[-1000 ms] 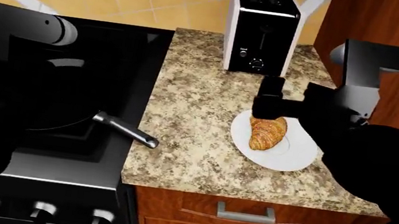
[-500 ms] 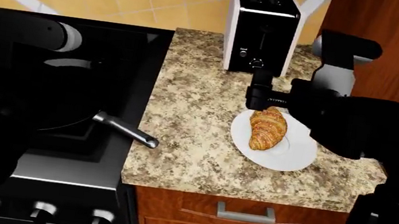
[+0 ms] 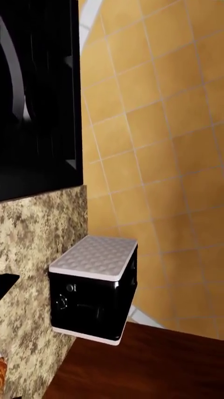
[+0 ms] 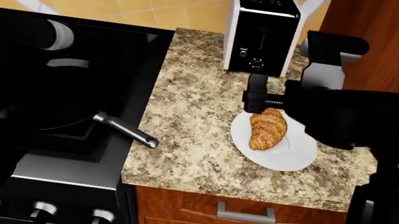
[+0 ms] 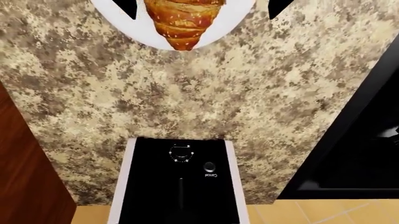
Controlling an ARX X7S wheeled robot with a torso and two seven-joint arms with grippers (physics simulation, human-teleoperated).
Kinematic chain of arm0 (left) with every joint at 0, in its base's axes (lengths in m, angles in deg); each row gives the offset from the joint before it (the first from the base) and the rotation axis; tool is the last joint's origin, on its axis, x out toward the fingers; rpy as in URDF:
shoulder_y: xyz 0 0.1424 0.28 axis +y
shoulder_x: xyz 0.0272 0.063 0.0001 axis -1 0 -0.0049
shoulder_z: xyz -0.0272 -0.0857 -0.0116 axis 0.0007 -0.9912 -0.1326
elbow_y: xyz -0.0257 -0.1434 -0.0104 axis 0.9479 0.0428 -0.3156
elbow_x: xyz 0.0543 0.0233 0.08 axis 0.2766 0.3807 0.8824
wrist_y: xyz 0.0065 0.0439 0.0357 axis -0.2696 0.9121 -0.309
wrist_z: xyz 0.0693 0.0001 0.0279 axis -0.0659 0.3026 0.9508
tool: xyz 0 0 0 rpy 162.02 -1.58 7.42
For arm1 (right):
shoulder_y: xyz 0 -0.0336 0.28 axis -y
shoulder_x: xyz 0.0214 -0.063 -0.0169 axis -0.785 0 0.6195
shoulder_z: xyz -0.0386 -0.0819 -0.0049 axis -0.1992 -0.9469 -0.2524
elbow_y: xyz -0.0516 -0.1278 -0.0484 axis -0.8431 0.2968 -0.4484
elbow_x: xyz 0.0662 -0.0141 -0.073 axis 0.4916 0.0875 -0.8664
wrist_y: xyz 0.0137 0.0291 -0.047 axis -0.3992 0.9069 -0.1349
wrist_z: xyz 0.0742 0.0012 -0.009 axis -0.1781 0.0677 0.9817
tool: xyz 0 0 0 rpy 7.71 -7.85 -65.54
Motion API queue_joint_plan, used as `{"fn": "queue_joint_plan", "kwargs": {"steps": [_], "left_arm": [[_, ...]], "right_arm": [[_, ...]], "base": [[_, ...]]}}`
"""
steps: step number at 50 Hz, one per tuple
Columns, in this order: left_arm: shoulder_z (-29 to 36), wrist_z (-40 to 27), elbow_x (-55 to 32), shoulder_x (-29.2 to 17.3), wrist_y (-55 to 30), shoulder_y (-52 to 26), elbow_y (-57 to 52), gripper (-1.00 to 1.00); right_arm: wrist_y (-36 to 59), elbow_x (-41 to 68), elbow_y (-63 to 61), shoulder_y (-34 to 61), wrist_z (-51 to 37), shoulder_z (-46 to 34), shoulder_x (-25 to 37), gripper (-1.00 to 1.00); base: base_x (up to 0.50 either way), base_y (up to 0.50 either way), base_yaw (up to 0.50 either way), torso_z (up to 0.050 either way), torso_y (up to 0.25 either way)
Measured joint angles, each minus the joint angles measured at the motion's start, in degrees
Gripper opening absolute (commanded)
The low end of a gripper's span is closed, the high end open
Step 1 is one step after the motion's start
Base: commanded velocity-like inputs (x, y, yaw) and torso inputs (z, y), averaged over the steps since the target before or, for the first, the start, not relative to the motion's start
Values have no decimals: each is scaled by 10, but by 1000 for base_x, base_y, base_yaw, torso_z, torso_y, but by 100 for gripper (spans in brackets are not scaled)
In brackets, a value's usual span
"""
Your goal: Pick the croissant and place it on the pan. Then turn on the stove to warm the croissant.
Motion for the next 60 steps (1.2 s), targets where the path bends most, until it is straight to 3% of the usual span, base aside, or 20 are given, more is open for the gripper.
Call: {"fn": "queue_joint_plan", "kwargs": {"steps": [22, 60], "left_arm": [[-14, -6, -15, 7, 22, 9, 8, 100], [6, -1, -3, 5, 63, 26, 33, 100]], "right_arm": [[10, 17, 9, -4, -27, -22, 5, 100], [-57, -13, 72, -4, 32, -101, 22, 100]], "base": [[0, 0, 0, 0, 0], [0, 0, 0, 0, 0]]}}
